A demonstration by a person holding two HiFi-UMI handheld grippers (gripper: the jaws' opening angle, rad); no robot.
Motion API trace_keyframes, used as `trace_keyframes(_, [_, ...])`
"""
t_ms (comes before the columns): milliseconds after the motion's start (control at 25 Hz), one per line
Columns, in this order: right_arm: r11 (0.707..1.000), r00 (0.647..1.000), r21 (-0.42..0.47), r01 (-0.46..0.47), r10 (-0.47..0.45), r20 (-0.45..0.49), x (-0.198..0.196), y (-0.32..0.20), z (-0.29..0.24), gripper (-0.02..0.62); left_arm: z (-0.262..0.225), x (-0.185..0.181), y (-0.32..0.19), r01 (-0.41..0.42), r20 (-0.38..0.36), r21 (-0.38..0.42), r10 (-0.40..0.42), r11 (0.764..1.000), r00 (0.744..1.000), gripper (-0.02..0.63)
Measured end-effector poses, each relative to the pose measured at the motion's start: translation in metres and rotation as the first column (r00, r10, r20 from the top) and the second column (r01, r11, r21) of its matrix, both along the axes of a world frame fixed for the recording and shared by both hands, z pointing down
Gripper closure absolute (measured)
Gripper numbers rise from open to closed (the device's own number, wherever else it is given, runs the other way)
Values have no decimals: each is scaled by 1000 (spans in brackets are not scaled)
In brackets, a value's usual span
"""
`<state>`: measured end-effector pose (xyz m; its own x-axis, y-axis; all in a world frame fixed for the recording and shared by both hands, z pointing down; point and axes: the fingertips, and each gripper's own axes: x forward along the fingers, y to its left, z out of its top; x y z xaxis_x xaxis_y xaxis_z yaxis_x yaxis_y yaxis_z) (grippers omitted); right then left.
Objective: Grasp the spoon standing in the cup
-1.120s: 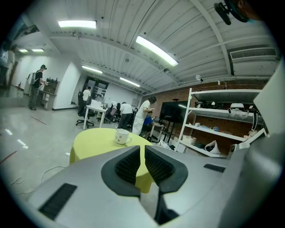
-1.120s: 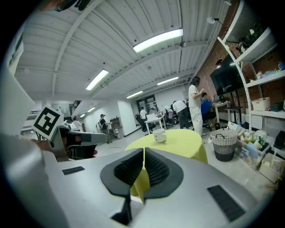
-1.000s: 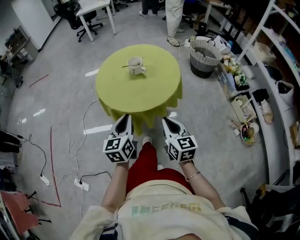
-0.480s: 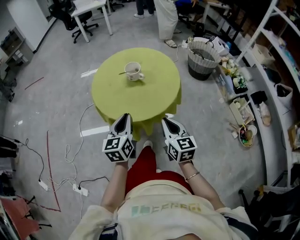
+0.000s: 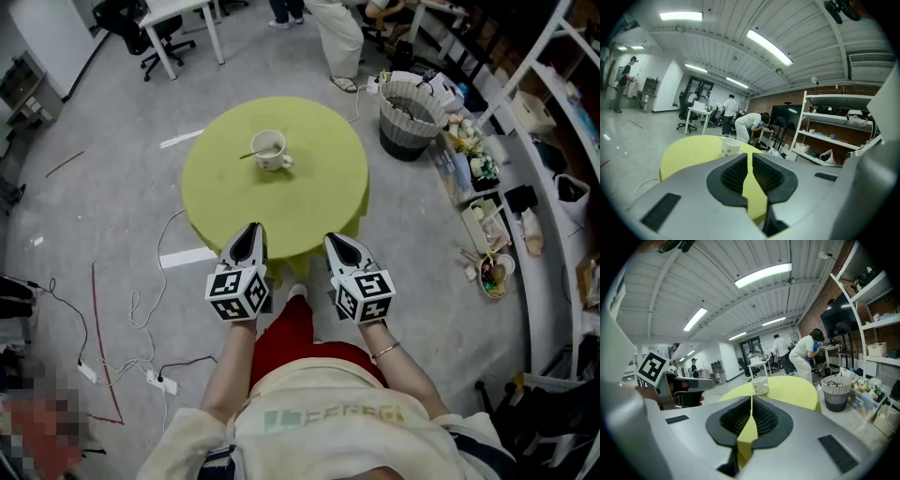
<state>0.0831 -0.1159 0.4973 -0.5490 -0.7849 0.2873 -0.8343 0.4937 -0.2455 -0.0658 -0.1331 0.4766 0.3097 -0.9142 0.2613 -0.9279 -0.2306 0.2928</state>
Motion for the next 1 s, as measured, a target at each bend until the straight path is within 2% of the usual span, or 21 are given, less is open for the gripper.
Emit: trace_keyframes(1000, [999,1000,-34,4,-5,-25,-57,-92,4,557,10,-46,-104,-22,-12,-28,21,999,1000,558])
